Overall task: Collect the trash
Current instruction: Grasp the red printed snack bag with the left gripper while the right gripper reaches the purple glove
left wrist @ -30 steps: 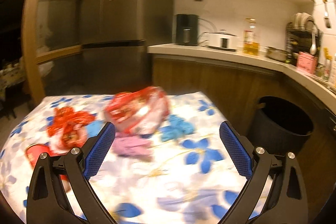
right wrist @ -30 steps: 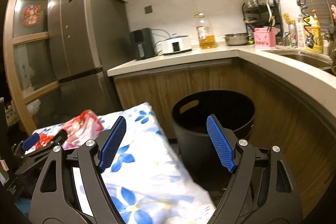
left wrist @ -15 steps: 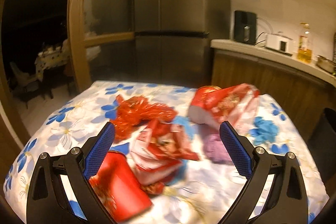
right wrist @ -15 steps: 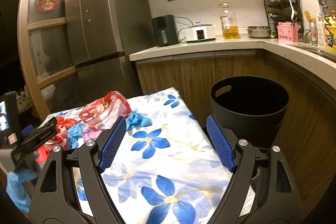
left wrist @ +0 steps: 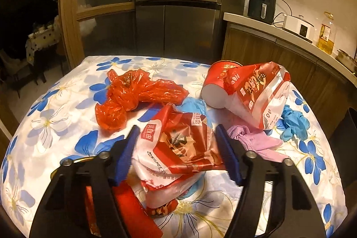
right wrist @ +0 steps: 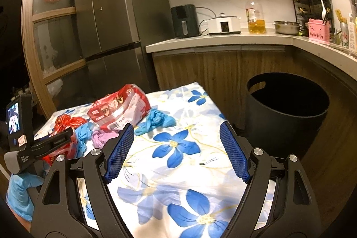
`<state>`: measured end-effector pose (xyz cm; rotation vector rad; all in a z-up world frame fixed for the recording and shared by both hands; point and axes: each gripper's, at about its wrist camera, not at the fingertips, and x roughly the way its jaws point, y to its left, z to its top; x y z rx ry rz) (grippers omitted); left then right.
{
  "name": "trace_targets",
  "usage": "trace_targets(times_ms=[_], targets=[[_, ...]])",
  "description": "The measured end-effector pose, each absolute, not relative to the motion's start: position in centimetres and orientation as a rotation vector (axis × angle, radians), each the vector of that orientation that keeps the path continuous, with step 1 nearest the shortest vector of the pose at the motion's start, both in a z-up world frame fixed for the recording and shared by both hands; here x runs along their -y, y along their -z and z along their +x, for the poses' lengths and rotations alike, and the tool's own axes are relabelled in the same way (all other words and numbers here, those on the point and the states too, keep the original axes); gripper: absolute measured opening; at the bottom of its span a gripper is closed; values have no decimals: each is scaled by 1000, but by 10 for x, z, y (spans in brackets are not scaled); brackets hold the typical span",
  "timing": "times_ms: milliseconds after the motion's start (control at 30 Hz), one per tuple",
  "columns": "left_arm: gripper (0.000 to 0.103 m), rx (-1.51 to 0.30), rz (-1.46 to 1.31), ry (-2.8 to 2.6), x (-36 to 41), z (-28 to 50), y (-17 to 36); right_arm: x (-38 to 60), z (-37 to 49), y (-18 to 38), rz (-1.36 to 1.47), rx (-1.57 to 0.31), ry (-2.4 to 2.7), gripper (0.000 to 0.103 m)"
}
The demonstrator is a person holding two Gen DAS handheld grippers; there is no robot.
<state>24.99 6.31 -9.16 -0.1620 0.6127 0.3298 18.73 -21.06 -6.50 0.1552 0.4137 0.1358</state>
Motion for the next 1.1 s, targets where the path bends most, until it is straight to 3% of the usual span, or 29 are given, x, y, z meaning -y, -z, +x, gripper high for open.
trace_targets(times_ms=[233,267,300,900,1100], targets=[[35,-600,-198,-302,-67,248,87,193,202,72,143,-438,-164,78],[0,-596,-196,-304,-67,248,87,192,204,72,141,-439,-166,78],[4,-596,-187,-317,-66,248,86,190,205,73,139,-439,-168,78],[2,-445,-285,-216,-69,210,48,160,241,92,162,-505,-240,78],[2,-417,-290,-197,-70,199,38,120,261,109,139,-582,-350,69]])
